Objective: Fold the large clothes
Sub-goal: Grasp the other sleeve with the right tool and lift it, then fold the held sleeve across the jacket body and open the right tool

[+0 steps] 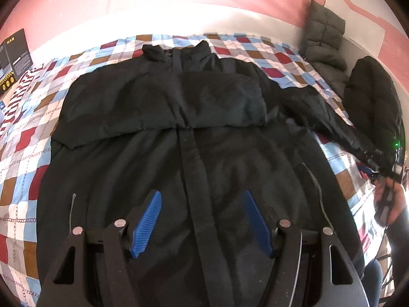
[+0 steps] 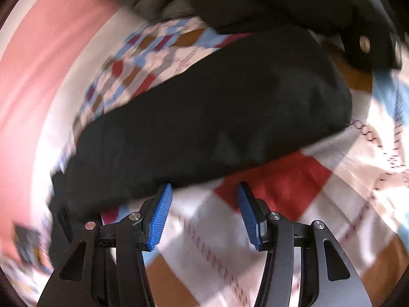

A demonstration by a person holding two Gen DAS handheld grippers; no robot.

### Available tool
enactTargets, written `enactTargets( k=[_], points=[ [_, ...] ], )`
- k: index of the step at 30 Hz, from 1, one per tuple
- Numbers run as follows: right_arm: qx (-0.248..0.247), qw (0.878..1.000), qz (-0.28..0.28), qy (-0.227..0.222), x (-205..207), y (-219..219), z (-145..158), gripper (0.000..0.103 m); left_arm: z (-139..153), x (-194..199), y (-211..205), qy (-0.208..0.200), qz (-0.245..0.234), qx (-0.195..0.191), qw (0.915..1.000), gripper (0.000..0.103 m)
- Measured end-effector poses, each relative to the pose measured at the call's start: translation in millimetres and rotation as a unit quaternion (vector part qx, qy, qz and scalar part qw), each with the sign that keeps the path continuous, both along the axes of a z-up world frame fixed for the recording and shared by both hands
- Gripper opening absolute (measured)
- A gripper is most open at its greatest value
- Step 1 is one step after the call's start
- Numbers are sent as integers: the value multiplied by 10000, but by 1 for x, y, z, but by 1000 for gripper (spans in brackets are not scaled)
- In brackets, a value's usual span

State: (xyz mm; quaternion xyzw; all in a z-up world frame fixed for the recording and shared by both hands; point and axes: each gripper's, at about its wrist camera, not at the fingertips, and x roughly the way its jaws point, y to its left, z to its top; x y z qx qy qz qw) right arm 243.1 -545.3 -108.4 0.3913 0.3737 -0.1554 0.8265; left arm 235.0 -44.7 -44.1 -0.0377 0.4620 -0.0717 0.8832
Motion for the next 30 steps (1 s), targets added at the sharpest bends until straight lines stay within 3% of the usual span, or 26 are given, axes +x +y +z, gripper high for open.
enactTargets(
  k=[8,12,16,20,21,22,24,26,30],
  points=[
    [711,9918,-787,-708,-3,-19,4,60,-15,2,21,137,254,-8,9996,69],
    [1055,9826,-1025,-1136,-17,-18,5,70,-20,-1,30,178,333,-39,9993,69],
    [1257,9789,-1262,-1005,-18,-32,-15,71,-23,0,34,250,353,-78,9990,69],
    [1115,9774,-1561,-882,-8,-48,-7,71,-19,-1,37,173,391,-68,9991,69],
    [1031,9799,-1561,-697,-3,-50,-4,66,-20,-1,39,177,410,-78,9990,69],
    [889,9828,-1548,-474,2,-51,-1,45,-20,-1,40,176,432,-86,9989,69],
    [609,9895,-1276,-305,12,-46,12,21,-21,-2,43,166,464,-98,9987,69],
    [253,9942,-987,-339,18,-35,34,17,-22,-2,47,168,502,-114,9985,69],
    [-143,9957,-352,-845,26,-6,89,16,-24,0,59,169,622,-141,9978,69]
  ],
)
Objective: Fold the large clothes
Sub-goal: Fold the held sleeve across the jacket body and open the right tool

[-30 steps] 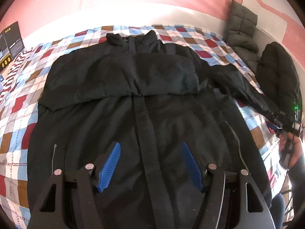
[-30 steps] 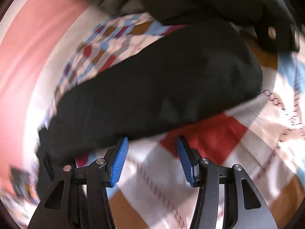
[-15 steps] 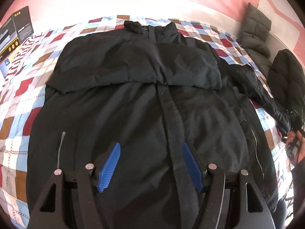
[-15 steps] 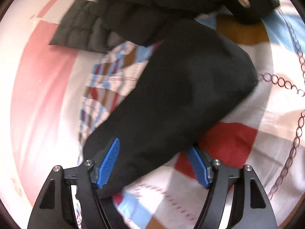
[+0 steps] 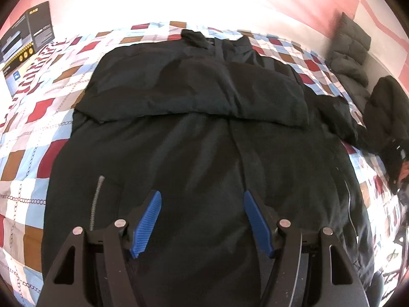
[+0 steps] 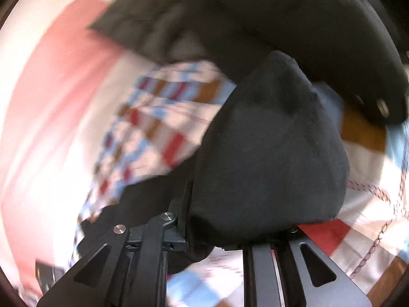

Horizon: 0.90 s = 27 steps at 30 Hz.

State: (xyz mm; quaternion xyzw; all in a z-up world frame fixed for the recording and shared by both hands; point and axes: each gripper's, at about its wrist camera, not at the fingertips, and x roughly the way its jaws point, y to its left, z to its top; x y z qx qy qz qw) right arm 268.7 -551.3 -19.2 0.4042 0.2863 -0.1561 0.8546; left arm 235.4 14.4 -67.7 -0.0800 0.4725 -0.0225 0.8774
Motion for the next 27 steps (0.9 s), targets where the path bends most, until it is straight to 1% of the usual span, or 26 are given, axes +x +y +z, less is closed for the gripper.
enactTargets(
  k=[2,5,6,7,9,11,13,15,17,18,19,21,22,24,26,27],
  points=[
    [-249,9988,332,-268,9,21,33,15,1,0,9,-48,77,-13,10000,69],
    [-617,9917,892,-693,20,63,82,15,3,-1,25,-122,240,-23,9996,69],
    [-734,9866,1175,-857,25,84,101,15,3,-1,32,-142,305,-33,9994,69],
    [-809,9829,1362,-936,29,99,112,15,2,-1,39,-159,372,-42,9992,69],
    [-996,9710,1881,-1086,40,142,136,15,0,-2,52,-179,495,-50,9986,69],
    [-1104,9607,2271,-1157,51,178,148,15,-4,-4,66,-193,624,-30,9979,69],
    [-1311,9466,2702,-1168,65,225,156,15,-8,-6,78,-185,746,-37,9970,69],
    [-1412,9353,3047,-1117,76,265,154,15,-14,-10,89,-168,859,-66,9961,69],
    [-1449,9219,3449,-1005,90,307,145,15,-21,-13,99,-136,949,-103,9953,69],
    [-1521,9128,3682,-900,97,335,136,15,-24,-14,104,-130,969,-159,9951,69],
    [-1586,9062,3833,-824,99,353,128,15,-26,-16,106,-134,986,-196,9948,69],
    [-1715,8904,4179,-565,114,398,103,15,-29,-19,109,-164,971,-215,9949,69],
    [-1733,8855,4286,-466,117,410,93,15,-30,-21,110,-187,951,-219,9951,69],
    [-1822,8718,4543,-174,125,444,64,15,-31,-23,111,-213,929,-253,9951,69],
    [-1905,8604,4723,188,133,468,30,19,-32,-25,113,-236,924,-303,9950,69],
    [-1925,8544,4806,451,137,482,9,23,-33,-26,113,-245,926,-332,9948,69]
  ],
)
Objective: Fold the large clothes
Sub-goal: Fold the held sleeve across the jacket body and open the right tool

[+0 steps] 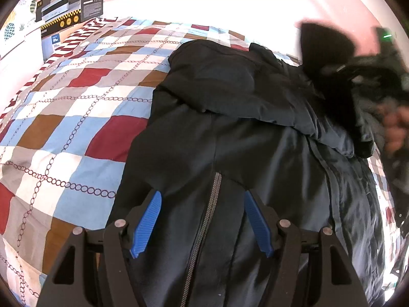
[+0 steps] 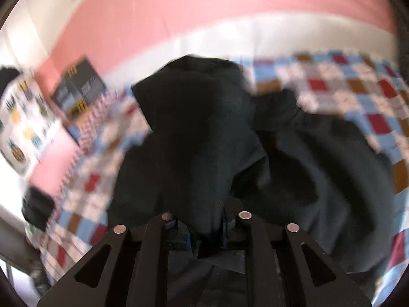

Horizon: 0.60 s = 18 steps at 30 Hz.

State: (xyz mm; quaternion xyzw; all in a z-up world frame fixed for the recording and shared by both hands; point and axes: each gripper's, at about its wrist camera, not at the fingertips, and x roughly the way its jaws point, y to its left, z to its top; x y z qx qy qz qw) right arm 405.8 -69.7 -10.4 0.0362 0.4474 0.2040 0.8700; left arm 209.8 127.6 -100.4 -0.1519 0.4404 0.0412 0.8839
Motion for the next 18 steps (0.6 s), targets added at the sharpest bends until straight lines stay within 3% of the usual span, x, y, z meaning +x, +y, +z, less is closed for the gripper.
enactTargets(
  k=[4,7,12,16,17,18],
  points=[
    [-27,9979,127,638,3,-1,-38,47,0,-1,1,-33,12,-88,10000,69],
    [406,9963,377,657,-10,-4,-35,66,3,-1,2,-34,16,-156,9999,69],
    [1453,9858,755,382,-44,-40,-2,66,25,4,-2,-252,-91,-304,9992,69],
    [1248,9921,-52,-75,-51,-102,8,65,54,28,-15,-584,-335,-282,9973,69],
    [1203,9922,-308,-142,-50,-121,8,62,61,38,-20,-669,-408,-254,9966,69],
    [1087,9920,-610,-210,-49,-142,7,52,68,47,-26,-759,-483,-230,9957,69]
  ],
)
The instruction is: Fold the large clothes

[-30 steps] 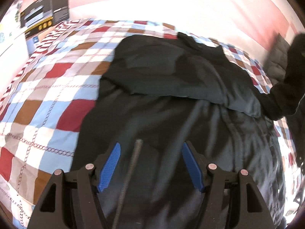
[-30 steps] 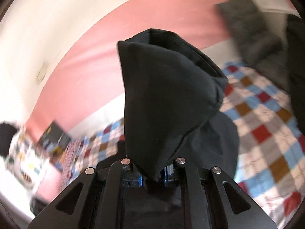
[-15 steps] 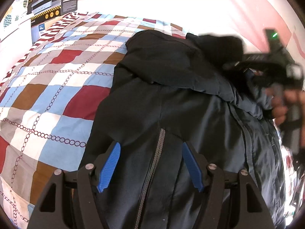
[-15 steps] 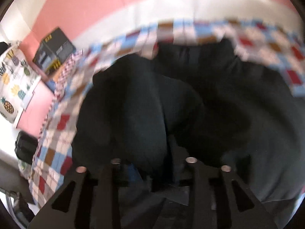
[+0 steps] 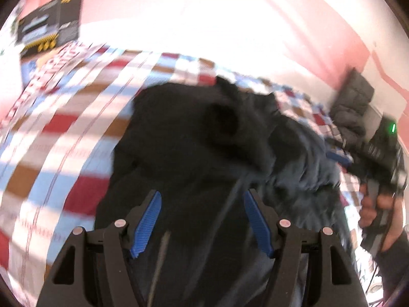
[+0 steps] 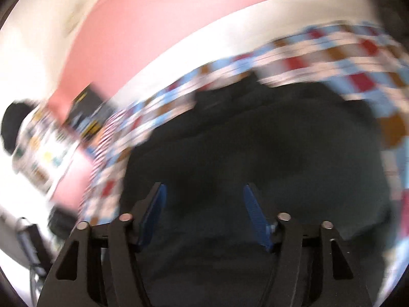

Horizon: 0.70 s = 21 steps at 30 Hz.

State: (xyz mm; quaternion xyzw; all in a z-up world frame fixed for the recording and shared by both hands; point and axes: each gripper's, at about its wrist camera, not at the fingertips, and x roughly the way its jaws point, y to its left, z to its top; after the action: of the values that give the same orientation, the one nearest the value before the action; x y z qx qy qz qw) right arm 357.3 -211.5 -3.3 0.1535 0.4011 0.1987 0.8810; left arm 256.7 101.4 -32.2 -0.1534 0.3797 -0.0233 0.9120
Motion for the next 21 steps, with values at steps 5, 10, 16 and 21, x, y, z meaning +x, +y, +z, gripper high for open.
enactTargets(
  k=[5,10,16,21],
  points=[
    [-312,9887,-1453,169,9,-90,-16,23,22,60,-38,-402,-385,103,9984,69],
    [-464,9893,-1276,533,27,-80,-53,23,-14,124,-61,3,-356,646,9973,41],
    [-801,9931,-728,445,30,-70,-68,22,-65,133,-47,281,-389,714,9963,37],
    [-789,9916,-1021,109,34,-94,-37,21,-55,128,-46,315,-278,792,9960,36]
  ],
)
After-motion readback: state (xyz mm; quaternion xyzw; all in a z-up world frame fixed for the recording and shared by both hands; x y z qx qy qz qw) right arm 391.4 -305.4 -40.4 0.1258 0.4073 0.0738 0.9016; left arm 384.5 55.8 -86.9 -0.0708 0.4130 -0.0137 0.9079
